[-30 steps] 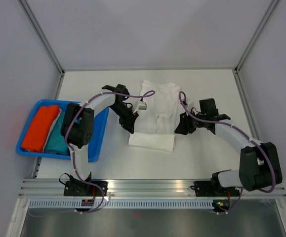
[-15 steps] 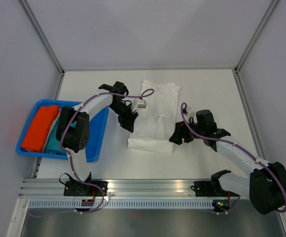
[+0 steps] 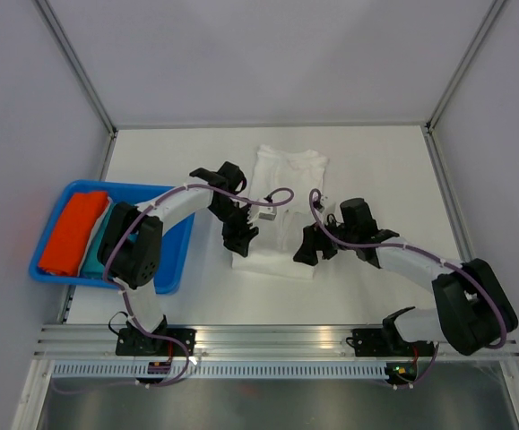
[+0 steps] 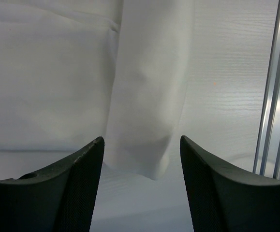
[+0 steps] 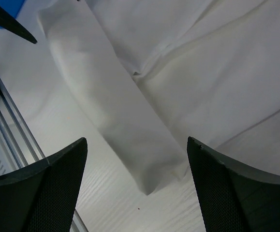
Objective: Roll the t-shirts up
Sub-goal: Roll the tshirt
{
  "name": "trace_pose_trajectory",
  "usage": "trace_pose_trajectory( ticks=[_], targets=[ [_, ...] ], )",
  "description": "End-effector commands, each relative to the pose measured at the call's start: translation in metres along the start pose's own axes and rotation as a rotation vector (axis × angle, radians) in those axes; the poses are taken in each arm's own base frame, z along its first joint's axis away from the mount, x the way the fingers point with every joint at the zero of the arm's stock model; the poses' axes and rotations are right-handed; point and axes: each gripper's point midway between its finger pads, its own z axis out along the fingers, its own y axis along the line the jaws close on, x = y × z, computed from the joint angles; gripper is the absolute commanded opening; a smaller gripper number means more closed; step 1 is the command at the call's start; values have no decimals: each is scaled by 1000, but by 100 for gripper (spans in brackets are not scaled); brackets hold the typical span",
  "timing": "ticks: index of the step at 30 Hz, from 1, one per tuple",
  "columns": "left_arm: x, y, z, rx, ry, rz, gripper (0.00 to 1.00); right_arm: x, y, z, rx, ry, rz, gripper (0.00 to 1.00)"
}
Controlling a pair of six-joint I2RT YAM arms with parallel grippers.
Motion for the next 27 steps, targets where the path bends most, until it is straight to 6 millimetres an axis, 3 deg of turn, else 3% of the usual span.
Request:
trace_pose_trajectory(
  ticks=[1,5,8,10,12,17,21,24,25,27],
  targets=[
    [0,8,6,-14,-6,79,69,7,-5,10,-13,103,32,88],
    [6,-12,13,53,-20,71,66,28,0,8,-24,119,127,86],
    [7,-19,17,81,-30,42,60,19,5,2,-23,45,130,85],
    [10,-22,19,95,-30,30,54,15,7,1,-22,21,133,85],
    [14,-24,21,103,-21,18,44,26,5,2,-16,58,173,83],
    [11,-25,19,103,-31,8,38,43,4,2,-8,83,220,81],
    [13,-28,20,115,-33,6,37,41,6,0,-12,62,203,78],
    [17,-28,23,121,-21,-10,29,42,3,3,-11,54,205,65],
    [17,-27,23,118,-19,-12,28,42,3,4,-10,56,209,55],
    [16,-27,22,117,-22,-17,22,44,3,7,-20,66,219,50]
  ],
)
